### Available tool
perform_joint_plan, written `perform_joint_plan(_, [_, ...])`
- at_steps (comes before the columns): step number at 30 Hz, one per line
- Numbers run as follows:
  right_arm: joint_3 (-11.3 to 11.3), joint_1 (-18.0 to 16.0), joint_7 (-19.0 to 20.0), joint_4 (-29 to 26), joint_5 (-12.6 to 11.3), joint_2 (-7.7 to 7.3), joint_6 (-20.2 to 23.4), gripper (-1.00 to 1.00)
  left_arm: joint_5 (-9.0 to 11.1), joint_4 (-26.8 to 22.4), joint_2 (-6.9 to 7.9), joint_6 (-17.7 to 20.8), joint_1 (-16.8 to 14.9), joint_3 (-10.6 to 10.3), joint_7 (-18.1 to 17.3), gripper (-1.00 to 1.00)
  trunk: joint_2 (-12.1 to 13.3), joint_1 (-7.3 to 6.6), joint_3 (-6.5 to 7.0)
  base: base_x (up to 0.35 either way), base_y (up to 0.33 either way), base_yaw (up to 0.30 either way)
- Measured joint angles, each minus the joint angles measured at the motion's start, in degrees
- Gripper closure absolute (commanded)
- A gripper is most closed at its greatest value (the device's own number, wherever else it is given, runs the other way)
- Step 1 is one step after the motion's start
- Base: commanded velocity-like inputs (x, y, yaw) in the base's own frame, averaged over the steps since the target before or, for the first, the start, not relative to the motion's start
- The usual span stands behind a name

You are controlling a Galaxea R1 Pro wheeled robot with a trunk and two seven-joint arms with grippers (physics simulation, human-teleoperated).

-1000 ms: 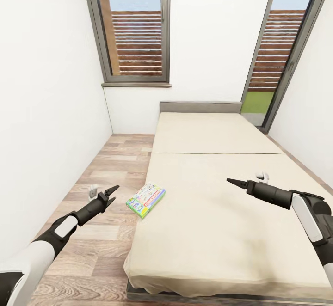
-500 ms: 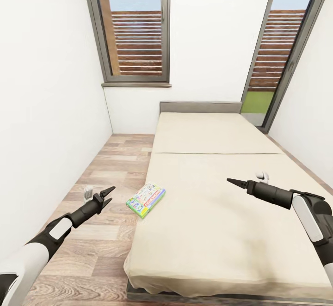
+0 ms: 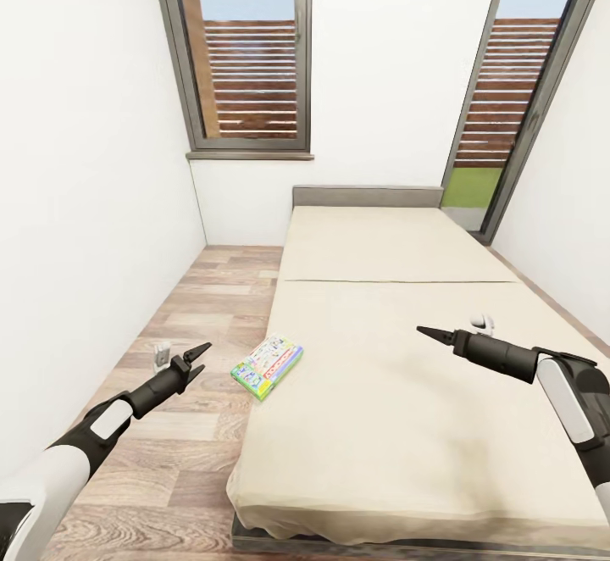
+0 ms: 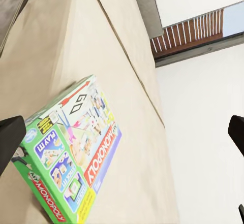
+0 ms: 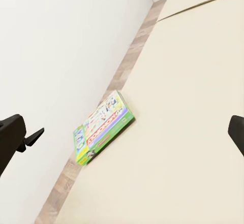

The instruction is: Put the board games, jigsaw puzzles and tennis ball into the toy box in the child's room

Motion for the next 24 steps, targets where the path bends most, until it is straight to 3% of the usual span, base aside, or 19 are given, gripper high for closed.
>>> perform_joint_plan(24, [0.05, 0.0, -0.11, -0.03, 0.02, 0.16, 0.05, -1.0, 0.07, -0.71, 0.47, 2.59, 0.14, -0.02, -0.62, -1.0, 0.0, 0.0, 0.0, 0.0, 0.0, 0.0])
